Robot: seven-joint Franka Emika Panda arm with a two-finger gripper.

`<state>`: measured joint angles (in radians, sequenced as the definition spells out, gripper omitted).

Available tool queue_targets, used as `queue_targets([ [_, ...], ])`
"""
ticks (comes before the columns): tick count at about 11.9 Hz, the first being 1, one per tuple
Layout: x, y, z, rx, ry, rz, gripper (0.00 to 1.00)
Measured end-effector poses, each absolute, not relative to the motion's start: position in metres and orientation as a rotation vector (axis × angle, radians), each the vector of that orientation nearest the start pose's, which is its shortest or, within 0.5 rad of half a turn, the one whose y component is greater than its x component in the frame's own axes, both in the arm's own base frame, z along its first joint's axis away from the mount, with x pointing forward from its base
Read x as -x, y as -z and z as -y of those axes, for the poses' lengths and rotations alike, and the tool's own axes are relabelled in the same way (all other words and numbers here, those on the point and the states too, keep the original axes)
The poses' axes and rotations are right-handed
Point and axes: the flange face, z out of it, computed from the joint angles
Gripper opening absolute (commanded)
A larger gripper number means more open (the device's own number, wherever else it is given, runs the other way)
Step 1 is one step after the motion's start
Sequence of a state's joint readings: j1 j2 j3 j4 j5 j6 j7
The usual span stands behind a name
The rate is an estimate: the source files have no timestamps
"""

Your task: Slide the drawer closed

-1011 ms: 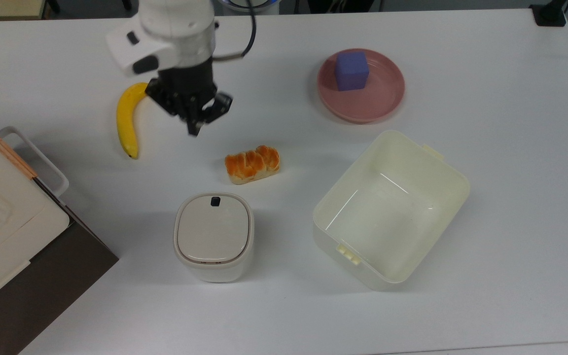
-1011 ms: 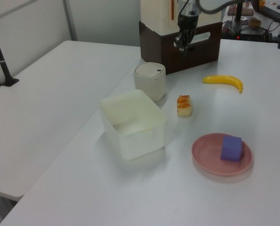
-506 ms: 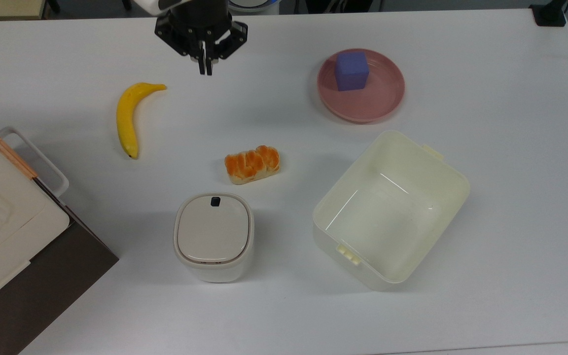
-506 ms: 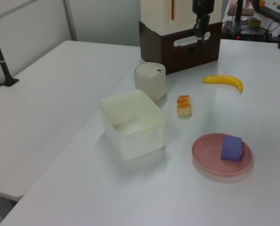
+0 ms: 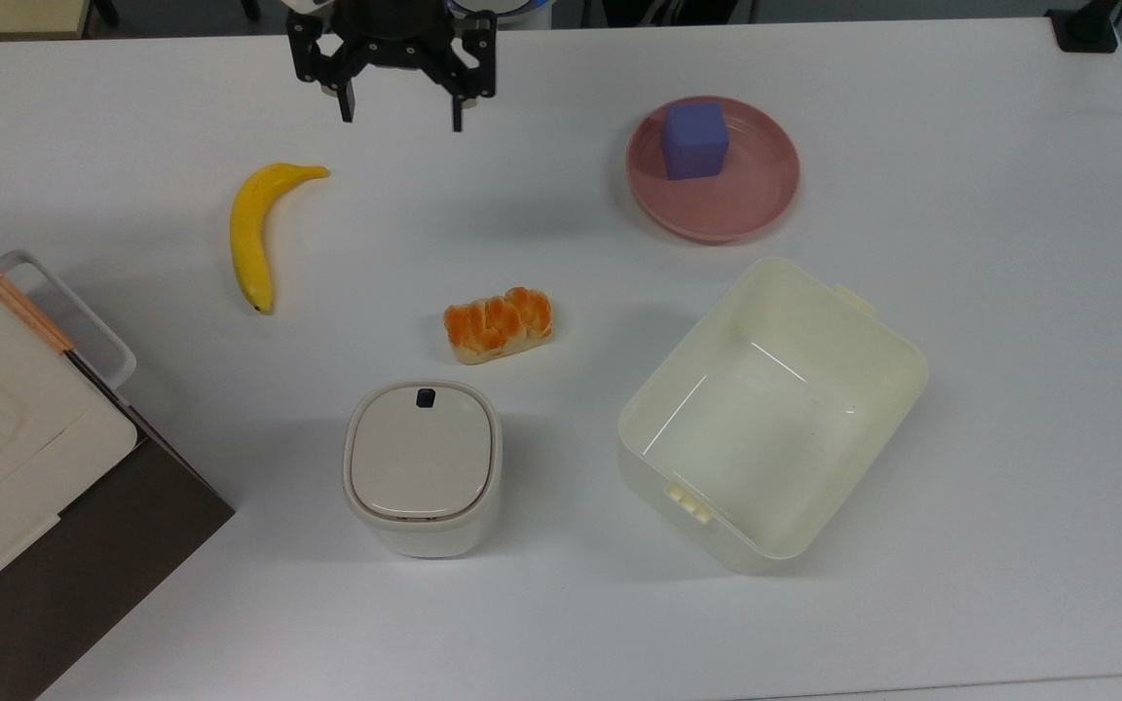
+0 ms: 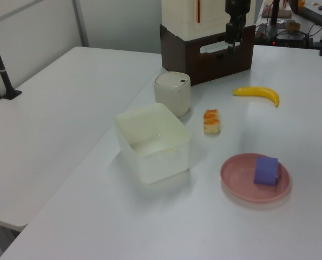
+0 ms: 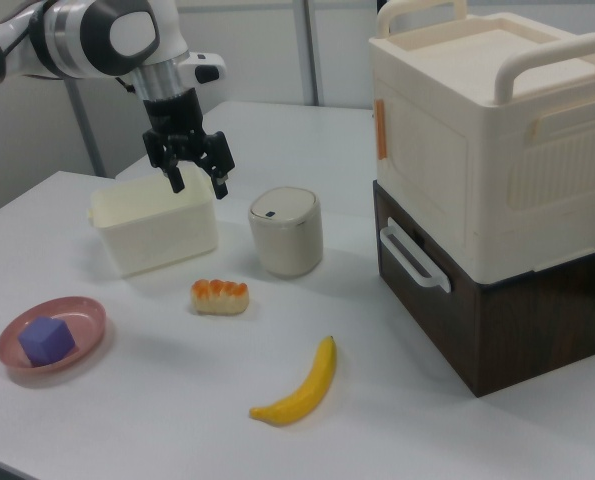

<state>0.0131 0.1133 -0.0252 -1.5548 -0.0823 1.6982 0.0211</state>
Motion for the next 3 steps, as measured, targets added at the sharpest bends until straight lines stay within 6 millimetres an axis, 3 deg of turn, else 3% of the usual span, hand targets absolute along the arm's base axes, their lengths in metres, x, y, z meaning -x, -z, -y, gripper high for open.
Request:
queue_targets([
  [3, -0.5986, -0.5756, 0.0086, 3.226, 0.039, -0.023, 1.00],
])
